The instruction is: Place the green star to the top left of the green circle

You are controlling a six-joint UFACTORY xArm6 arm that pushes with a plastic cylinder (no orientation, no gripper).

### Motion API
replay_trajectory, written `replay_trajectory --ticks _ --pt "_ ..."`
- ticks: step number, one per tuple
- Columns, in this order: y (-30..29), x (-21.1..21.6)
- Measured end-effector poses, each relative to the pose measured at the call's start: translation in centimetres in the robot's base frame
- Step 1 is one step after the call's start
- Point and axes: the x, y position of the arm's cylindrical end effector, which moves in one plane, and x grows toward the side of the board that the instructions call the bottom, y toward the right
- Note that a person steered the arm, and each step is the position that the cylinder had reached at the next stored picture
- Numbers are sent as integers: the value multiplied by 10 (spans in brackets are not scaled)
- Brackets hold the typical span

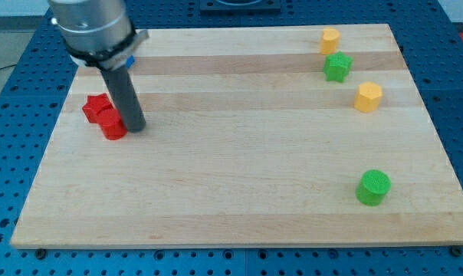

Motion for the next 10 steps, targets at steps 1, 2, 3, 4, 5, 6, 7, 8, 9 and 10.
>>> replay_trajectory --ticks 1,2,3,4,5,6,7,8,9,10 --pt "44 2" --pt "164 -1" --pt "300 31" --pt "424 32" --pt "498 16" --pt "464 -50" --pt "392 -90" --pt "387 -111" --pt "352 -137" --pt "273 -123"
